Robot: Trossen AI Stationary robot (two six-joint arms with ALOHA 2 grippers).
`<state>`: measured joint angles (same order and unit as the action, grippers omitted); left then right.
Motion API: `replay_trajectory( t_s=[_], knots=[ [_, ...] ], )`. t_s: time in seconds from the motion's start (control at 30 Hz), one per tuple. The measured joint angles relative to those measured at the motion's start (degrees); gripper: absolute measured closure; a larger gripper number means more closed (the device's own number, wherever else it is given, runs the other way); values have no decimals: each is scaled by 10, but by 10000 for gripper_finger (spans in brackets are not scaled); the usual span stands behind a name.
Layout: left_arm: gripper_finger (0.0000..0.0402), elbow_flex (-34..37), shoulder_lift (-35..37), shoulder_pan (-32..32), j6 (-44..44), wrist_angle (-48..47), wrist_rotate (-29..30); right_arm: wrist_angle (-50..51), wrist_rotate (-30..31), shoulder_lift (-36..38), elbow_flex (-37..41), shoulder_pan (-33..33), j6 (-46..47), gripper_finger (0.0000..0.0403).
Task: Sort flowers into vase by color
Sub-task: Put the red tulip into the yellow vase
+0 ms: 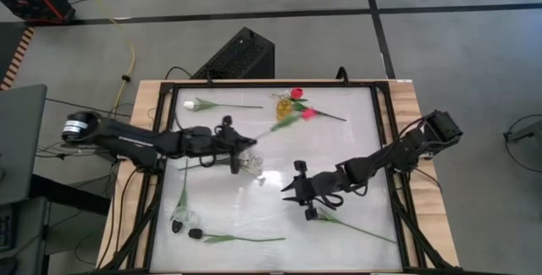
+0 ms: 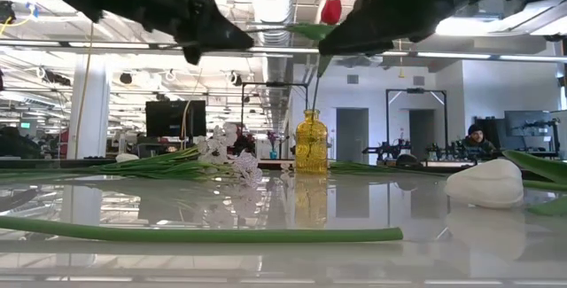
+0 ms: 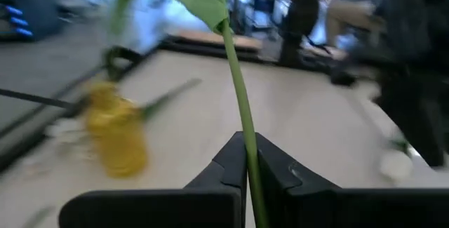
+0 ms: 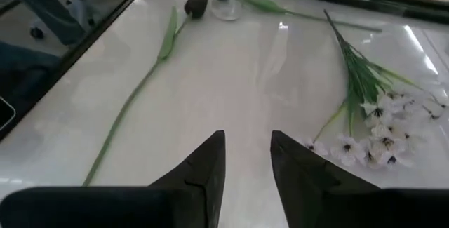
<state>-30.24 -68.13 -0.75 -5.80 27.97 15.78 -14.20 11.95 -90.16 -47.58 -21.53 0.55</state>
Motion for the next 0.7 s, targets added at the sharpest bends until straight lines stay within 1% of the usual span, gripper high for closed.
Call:
replay_trajectory(
  t_s=[0.07, 0.17, 0.27, 0.33, 0.43, 0.5, 0.57, 0.7],
  knots=[
    [401, 15, 29, 0, -4, 2, 16, -26, 0, -5, 1, 5, -15, 268],
    [401, 42, 50, -2, -15, 50, 5, -88, 0, -23, 0, 18, -62, 269],
    [401, 67, 52, -9, -20, 114, -37, -201, 0, -60, 0, 40, -107, 269],
    [401, 83, 52, -14, -14, 148, -68, -306, 0, -90, -1, 59, -119, 269],
    [401, 99, 52, -25, -6, 181, -104, -414, -5, -125, -2, 87, -124, 269],
    [401, 103, 52, -35, 3, 192, -131, -457, -24, -136, -3, 103, -123, 269],
    [401, 103, 52, -46, 15, 195, -151, -503, -55, -150, -8, 116, -112, 269],
    [401, 103, 52, -64, 40, 195, -155, -537, -96, -152, -15, 137, -81, 267]
  ],
)
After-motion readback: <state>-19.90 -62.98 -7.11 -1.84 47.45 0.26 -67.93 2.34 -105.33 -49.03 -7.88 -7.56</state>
